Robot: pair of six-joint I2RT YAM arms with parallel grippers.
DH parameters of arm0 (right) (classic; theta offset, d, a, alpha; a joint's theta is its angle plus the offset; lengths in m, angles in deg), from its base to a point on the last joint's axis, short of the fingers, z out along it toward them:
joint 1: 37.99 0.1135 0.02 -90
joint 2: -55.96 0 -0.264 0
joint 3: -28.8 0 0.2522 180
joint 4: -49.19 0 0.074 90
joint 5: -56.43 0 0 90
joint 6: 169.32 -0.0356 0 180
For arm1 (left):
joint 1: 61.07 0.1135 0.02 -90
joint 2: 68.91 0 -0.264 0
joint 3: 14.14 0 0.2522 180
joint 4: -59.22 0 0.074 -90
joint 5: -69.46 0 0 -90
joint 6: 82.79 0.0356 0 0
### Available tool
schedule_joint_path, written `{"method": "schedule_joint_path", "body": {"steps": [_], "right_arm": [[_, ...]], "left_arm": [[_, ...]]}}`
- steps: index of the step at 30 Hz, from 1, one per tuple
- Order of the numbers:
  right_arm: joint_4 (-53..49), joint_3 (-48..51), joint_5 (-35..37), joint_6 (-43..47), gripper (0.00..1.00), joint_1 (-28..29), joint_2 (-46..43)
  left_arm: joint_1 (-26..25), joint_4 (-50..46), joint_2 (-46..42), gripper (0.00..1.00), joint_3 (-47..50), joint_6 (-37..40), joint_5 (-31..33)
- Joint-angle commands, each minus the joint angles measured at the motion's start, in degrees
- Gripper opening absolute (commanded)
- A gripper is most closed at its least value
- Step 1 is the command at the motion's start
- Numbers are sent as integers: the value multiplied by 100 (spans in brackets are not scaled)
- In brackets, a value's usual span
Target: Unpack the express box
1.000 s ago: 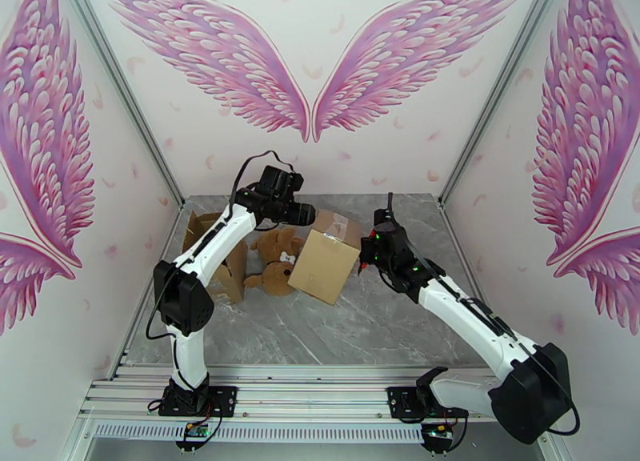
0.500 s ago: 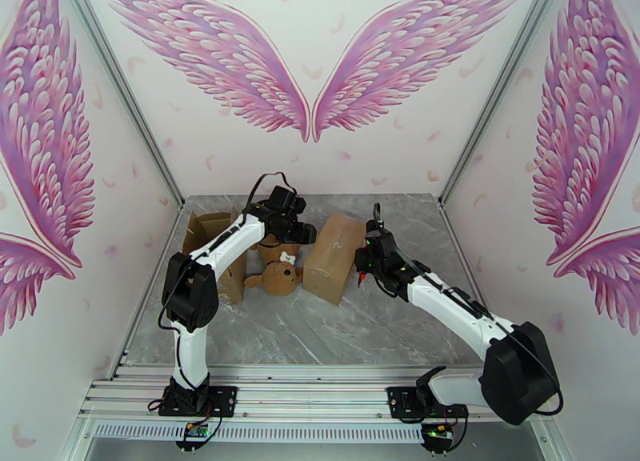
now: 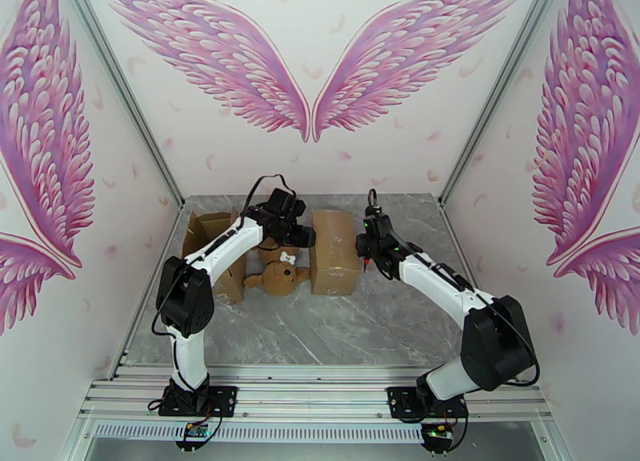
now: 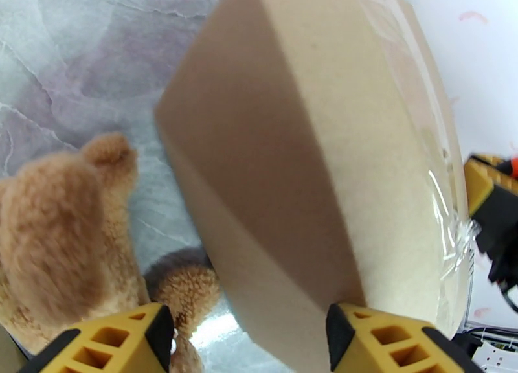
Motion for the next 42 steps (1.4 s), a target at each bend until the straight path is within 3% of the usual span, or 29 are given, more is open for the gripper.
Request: {"method": "schedule_joint_path", "body": {"steps": [1,7,12,22,28,34,42], "right_arm": [[541,-649,-1369,353,0,212,416],[299,-1274,-1935,868,0,203,831],[124,-1588,-1759,982,0,76,843],[-109,-1499,-981,675,0,-520,36],[-525,-734,-588,694,0,-739,-1074],[-830,728,-1153,20,0,-643,-2233],[-136,1730,-1442,-674,0,-445,-2707]], "left_arm": [[-839,-182,-179,68,144,251,-1091],[-1160,-229,-351,69,350,276,-1123],[-1091,-226,-716,70,703,362,-560],[-804,-521,-1123,70,309,964,-382],[-203,-371,-1187,72,66,828,-338],[586,32,-847,75,-192,456,-468],[482,-128,-7,76,-733,442,-735]]}}
